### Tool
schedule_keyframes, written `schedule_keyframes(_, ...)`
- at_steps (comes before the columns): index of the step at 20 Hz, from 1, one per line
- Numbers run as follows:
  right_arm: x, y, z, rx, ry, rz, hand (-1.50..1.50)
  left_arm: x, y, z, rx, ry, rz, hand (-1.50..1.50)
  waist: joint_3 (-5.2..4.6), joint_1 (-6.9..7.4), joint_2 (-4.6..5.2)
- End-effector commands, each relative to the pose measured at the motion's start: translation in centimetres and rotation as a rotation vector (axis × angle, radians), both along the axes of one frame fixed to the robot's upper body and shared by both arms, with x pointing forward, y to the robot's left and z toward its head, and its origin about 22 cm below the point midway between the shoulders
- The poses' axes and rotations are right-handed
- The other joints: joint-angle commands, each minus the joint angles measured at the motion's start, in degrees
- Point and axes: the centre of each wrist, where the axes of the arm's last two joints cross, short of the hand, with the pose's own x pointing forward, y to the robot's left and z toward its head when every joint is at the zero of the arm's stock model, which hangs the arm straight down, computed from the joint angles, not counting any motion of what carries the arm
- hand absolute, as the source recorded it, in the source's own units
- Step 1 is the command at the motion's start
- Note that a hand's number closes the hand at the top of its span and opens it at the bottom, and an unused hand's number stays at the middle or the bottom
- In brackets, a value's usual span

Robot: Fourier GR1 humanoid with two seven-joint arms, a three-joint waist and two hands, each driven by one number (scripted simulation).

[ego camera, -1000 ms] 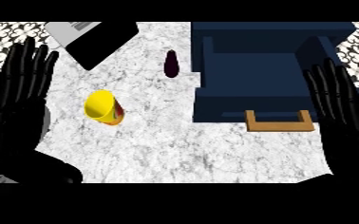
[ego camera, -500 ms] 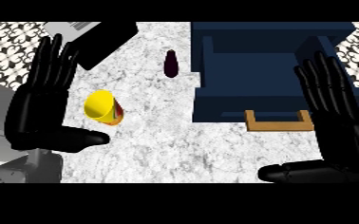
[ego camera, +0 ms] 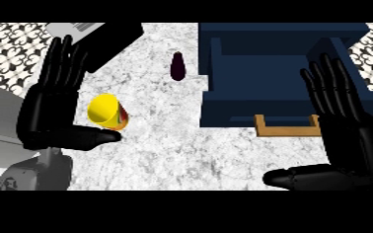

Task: Pick up the cup, place it into the drawer and close the drawer

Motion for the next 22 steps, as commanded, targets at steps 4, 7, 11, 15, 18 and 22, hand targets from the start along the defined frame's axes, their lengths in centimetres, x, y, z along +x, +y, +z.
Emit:
schedule_keyframes(4, -0.7, -0.5, 0.6, 0.008, -0.03, 0.001, -1.5, 1.2, 2.0, -0.9, 0.018, 0.039, 0.017, -1.5, -0.01, -0.09, -0.01)
schedule_keyframes(7, 0.4, -1.2, 1.2, -0.005, -0.03, -0.014, -1.5, 0.6, 1.6, -2.8, 0.015, 0.049, 0.053, -1.5, -0.01, -0.03, 0.01)
schedule_keyframes(11, 0.9, -0.8, 0.1, 0.006, -0.022, 0.002, -1.5, 0.2, 0.9, -3.8, 0.017, 0.091, 0.057, -1.5, -0.01, 0.0, 0.0)
schedule_keyframes(15, 1.2, -1.2, -0.3, -0.001, -0.03, 0.003, -1.5, -1.5, 4.2, -3.6, 0.044, 0.126, 0.093, -1.5, -0.01, 0.15, -0.01)
schedule_keyframes(18, 0.2, -0.5, 1.7, -0.009, -0.017, -0.002, -1.5, 1.4, 3.2, -4.8, 0.02, 0.149, 0.112, -1.5, -0.02, -0.15, 0.03)
schedule_keyframes(22, 1.8, -1.5, 1.9, -0.01, -0.031, -0.002, -1.5, 0.2, 4.0, -8.4, 0.03, 0.183, 0.156, -1.5, -0.02, -0.06, 0.06)
